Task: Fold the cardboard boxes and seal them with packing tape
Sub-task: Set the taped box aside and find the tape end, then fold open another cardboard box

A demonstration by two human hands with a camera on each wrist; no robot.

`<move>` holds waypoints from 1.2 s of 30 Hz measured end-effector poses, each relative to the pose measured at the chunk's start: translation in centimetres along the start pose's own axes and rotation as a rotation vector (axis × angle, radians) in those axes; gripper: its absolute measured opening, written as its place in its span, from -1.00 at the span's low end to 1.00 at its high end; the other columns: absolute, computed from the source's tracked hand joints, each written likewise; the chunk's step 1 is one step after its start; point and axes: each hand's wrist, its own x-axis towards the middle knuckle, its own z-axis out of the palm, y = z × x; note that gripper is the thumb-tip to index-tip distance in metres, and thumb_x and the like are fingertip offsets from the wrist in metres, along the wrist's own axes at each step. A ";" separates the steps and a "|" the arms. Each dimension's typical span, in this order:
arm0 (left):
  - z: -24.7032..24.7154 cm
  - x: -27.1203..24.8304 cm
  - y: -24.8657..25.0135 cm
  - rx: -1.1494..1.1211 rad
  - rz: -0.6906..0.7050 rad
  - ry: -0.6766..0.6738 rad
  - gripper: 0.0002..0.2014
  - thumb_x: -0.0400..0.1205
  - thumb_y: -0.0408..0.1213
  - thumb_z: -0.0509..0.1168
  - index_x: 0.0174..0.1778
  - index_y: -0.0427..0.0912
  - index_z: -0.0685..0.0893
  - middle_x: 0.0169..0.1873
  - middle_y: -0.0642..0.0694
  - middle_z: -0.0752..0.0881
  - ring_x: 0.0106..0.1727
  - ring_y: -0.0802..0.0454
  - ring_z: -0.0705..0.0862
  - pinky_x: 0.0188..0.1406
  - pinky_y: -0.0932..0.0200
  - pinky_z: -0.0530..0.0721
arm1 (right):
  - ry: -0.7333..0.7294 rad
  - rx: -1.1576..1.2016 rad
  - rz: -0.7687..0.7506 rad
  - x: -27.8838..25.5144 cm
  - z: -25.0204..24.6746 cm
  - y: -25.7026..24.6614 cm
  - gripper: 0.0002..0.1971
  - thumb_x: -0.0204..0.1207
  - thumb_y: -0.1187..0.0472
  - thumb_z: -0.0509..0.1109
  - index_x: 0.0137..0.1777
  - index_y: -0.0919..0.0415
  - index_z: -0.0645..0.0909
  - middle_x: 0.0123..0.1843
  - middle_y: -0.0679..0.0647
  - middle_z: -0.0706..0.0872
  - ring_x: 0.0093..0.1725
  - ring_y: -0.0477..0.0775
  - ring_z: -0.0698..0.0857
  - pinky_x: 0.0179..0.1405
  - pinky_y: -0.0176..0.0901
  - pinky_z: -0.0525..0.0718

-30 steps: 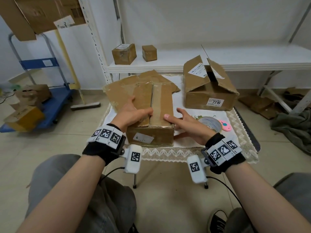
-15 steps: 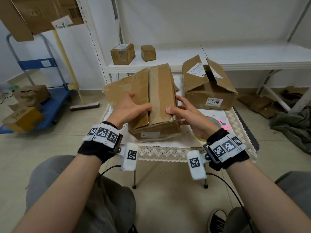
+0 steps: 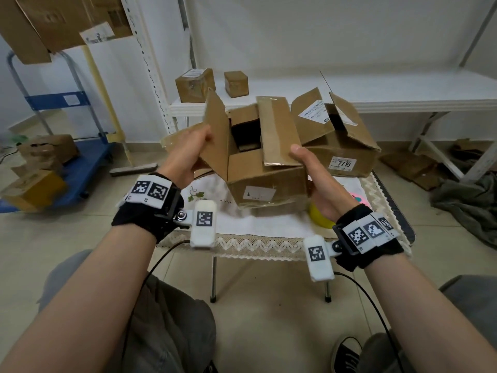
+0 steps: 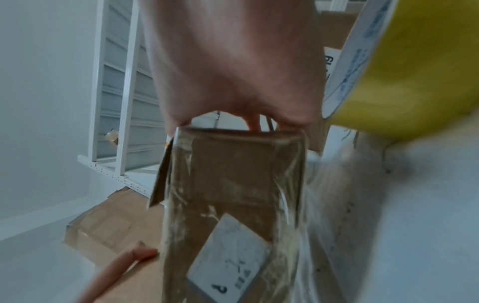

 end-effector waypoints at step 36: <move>-4.7 15.1 -11.0 -0.204 -0.341 0.341 -0.74 0.53 -0.37 0.49 0.11 -0.19 0.67 -0.03 -0.12 0.77 -0.12 0.00 0.82 -0.56 0.27 0.67 | 0.301 0.398 0.197 10.7 4.8 0.9 -0.03 0.00 -0.56 0.50 0.43 -0.10 0.63 0.23 0.04 0.83 0.22 0.15 0.80 0.37 0.20 0.67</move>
